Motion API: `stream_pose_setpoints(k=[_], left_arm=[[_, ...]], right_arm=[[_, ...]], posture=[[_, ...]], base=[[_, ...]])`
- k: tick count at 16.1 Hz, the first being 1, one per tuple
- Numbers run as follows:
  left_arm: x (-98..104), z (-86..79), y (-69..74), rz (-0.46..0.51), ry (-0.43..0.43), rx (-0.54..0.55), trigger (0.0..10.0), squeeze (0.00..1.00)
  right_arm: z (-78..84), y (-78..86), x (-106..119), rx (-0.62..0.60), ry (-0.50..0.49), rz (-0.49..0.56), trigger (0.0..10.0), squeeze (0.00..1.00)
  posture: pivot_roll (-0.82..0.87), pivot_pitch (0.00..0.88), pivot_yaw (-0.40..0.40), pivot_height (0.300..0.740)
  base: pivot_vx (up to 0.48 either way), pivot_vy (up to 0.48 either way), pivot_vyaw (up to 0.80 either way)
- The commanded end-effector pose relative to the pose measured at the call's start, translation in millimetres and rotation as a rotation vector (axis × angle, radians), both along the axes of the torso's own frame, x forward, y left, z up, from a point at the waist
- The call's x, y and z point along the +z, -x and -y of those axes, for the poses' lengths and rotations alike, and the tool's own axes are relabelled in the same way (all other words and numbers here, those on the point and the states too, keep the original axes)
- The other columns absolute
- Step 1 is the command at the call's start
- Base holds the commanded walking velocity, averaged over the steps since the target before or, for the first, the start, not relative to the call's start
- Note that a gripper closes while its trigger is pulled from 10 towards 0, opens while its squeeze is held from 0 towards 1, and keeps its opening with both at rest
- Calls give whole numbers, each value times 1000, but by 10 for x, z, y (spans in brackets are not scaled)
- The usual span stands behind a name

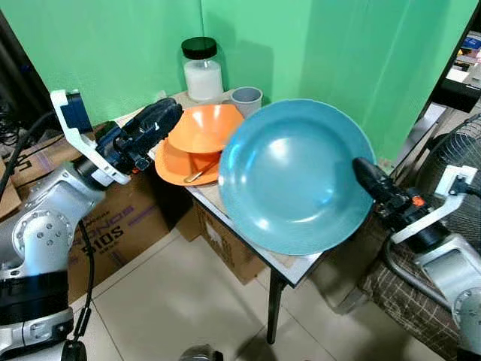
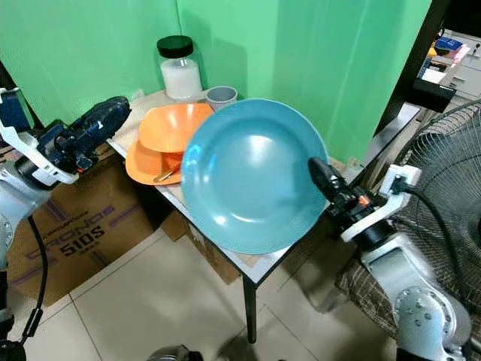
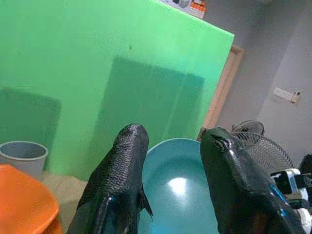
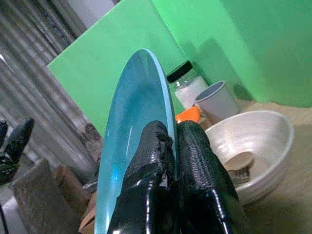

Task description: Setting the table

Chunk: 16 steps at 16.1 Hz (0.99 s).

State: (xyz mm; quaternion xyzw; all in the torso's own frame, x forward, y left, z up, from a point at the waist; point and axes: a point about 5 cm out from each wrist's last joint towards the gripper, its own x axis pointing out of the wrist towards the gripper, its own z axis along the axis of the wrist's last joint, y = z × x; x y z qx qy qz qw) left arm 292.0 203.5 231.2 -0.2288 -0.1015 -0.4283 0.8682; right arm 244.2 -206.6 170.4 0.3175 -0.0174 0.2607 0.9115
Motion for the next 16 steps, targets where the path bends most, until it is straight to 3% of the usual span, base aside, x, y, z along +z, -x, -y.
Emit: stream_pose_setpoints(k=[1,4,6,8,9,10,11,12,13,15,16], left_arm=[[85,5,33,30,-13,6,10000,0],[231,23,98,84,-46,-1,10000,0],[355,51,173,135,-154,24,10000,0],[329,113,198,156,-283,112,10000,0],[295,171,194,135,-314,180,10000,0],[231,247,165,143,-391,284,10000,0],[193,297,146,136,-405,327,10000,0],[148,401,124,169,-459,383,10000,0],[122,462,101,156,-449,415,10000,0],[93,599,32,179,-482,535,10000,0],[95,632,23,203,-496,577,10000,0]], right_arm=[[-13,-6,156,5,-32,64,0,0],[109,-10,372,-63,-144,131,0,0],[130,-10,581,-169,-89,183,0,0],[85,42,708,-217,-73,221,0,0],[76,63,753,-276,-13,229,0,0],[45,91,805,-321,41,239,4196,0],[9,99,820,-324,61,240,9451,0],[-48,107,849,-335,87,252,10000,0],[-100,105,871,-339,115,272,10000,0],[-280,56,855,-345,262,292,10000,0],[-317,58,850,-349,267,295,10000,0]], posture=[[2,0,81,740],[0,0,82,740],[-1,0,83,740],[-2,0,84,740],[-4,0,84,740],[-2,0,82,740],[3,0,77,740],[12,0,70,740],[14,0,70,740],[27,0,68,740],[29,0,69,740]], base=[[0,0,0],[0,0,0],[0,0,0],[0,0,0],[0,0,0],[0,0,0],[0,0,0],[0,0,0],[0,0,0],[0,0,-400],[0,0,-800]])
